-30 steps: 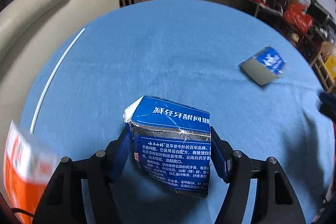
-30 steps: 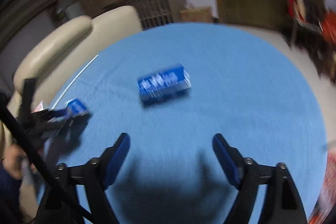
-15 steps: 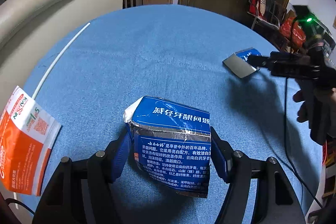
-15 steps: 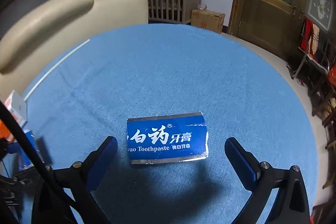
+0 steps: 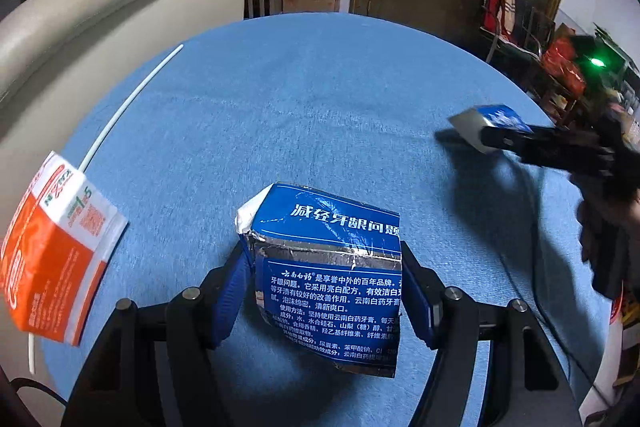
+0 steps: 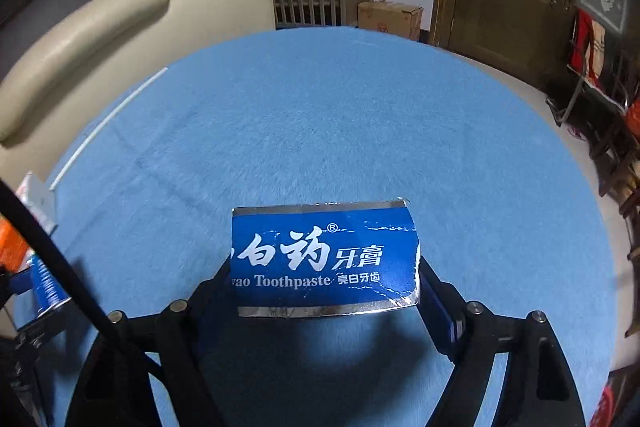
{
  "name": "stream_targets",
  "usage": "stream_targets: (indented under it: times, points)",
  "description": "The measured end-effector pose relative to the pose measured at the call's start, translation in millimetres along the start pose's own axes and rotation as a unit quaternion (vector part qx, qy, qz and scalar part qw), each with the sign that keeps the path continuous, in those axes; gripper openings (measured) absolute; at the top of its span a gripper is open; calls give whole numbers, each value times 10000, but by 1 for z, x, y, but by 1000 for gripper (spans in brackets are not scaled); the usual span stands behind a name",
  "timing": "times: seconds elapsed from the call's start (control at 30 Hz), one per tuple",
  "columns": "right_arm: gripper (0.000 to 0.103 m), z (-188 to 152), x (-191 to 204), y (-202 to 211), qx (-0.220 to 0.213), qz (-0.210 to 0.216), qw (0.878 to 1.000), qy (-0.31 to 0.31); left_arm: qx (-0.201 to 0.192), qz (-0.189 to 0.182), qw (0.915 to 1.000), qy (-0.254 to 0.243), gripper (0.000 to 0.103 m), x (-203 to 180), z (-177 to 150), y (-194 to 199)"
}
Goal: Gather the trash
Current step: 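Carry the toothpaste box and carton over the red wastebasket with both tools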
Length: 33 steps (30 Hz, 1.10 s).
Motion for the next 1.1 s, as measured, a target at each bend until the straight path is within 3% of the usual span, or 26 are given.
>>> stream_targets:
  times: [0.37, 0.67, 1.1]
  points:
    - [84, -79, 4, 93, -365, 241, 9982, -411, 91, 328, 9992, 213, 71, -23, -22, 17]
    - [84, -130, -7, 123, -384, 276, 9960, -761, 14, 329, 9994, 147, 71, -47, -44, 38]
    - [84, -175, -21, 144, -439, 402, 9906, -1233, 80, 352, 9993, 2, 71, -76, -67, 46]
Point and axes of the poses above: each gripper's, at about its wrist camera, not at the fingertips, and y roughly against the way its jaws point, x to its left, z to its top, the point moved 5 cm from there along -y, roughly the way its jaws point, and after that the axes turned 5 degrees about -z, right-handed, at the moved point
